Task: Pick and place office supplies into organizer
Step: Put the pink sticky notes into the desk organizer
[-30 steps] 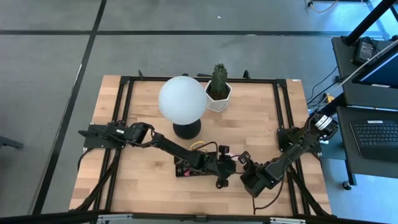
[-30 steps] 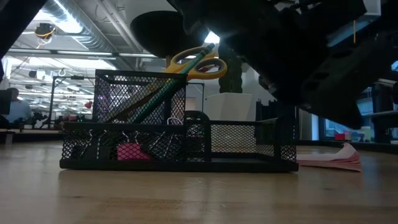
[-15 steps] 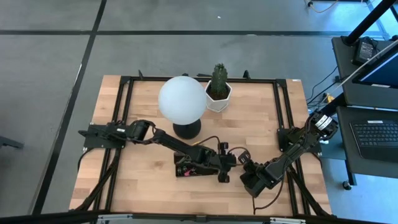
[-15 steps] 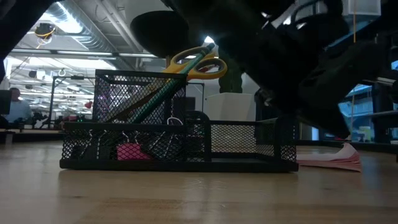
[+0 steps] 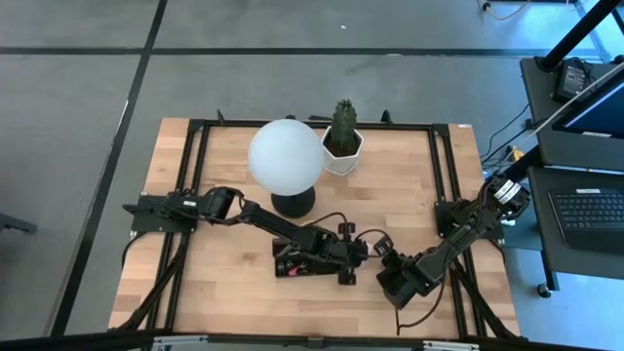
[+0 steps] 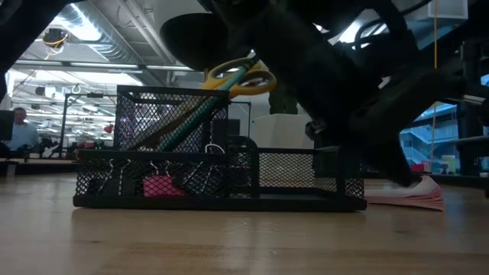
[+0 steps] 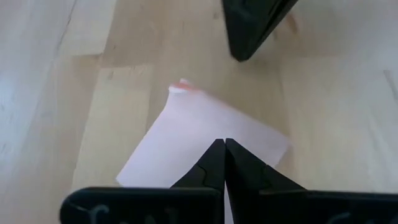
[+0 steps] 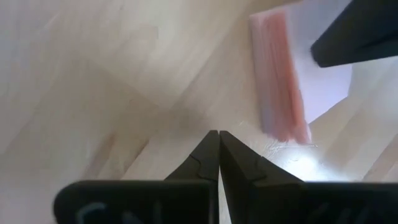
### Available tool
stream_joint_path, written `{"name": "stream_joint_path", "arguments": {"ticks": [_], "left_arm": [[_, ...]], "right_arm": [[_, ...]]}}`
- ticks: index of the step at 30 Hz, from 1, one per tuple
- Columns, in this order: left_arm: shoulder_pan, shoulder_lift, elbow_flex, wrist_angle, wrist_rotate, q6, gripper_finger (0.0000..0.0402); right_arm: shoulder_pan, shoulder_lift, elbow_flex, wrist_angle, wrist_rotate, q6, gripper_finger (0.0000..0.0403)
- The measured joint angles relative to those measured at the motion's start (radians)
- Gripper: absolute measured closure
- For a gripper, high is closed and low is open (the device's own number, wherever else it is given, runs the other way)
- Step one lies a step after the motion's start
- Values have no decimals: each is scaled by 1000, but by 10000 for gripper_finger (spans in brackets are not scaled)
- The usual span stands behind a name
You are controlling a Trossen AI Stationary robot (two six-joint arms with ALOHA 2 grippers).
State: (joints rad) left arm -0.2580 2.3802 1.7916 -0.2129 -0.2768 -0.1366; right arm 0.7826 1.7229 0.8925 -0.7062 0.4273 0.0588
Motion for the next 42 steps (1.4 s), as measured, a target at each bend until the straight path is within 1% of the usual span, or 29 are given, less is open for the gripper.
{"name": "stream_joint_path", "arguments": {"ticks": [4, 7, 11, 17, 26, 29, 33, 37, 42], "left_arm": [[5, 0, 0, -38, 1, -25, 400], [10, 0, 0, -53, 13, -36, 401], [12, 0, 0, -72, 53, -45, 400], [10, 8, 4, -100, 62, -60, 400], [10, 20, 4, -92, 77, -60, 399], [10, 21, 3, -91, 78, -60, 401], [10, 21, 3, -91, 81, -60, 399], [10, 21, 2, -89, 82, -60, 400], [10, 21, 1, -89, 86, -60, 399]], "right_arm": [[0, 0, 26, 2, 35, 17, 387], [0, 0, 57, 2, 56, -13, 387], [0, 0, 96, -1, 66, -42, 387], [0, 0, 137, -67, 114, -38, 387], [0, -1, 118, -75, 113, -39, 387], [-1, -1, 116, -71, 100, -39, 381], [-1, -1, 116, -61, 95, -33, 350], [-2, -1, 116, -39, 95, -34, 300], [-2, -1, 116, -3, 94, 34, 243]]}}
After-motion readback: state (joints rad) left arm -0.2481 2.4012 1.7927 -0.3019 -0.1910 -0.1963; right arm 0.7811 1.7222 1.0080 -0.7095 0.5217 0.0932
